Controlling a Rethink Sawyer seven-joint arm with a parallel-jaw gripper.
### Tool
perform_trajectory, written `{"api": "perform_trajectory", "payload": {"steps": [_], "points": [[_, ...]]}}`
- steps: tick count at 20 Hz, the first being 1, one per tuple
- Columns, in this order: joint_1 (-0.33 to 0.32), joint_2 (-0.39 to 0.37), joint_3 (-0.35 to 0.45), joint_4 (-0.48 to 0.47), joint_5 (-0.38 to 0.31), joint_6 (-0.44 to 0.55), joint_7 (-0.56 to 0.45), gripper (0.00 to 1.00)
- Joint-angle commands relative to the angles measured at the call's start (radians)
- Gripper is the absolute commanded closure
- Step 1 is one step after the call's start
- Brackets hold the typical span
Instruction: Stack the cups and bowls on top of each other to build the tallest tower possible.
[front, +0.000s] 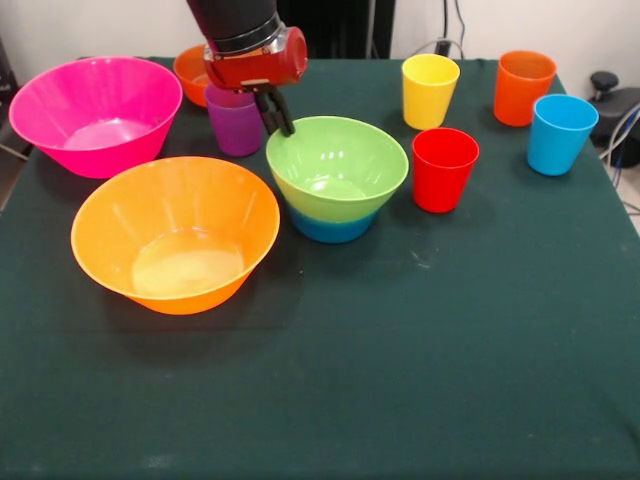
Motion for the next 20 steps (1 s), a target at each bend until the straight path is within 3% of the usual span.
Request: {"api": "perform_trajectory", "payload": {"steps": [1,20], "points": [[0.047,0.01,-0.027,0.028,-0.089,-0.043,-0.018,1.0],[0.054,0.006,-0.03,0.03,-0.085,-0.037,-0.023,1.0]]}}
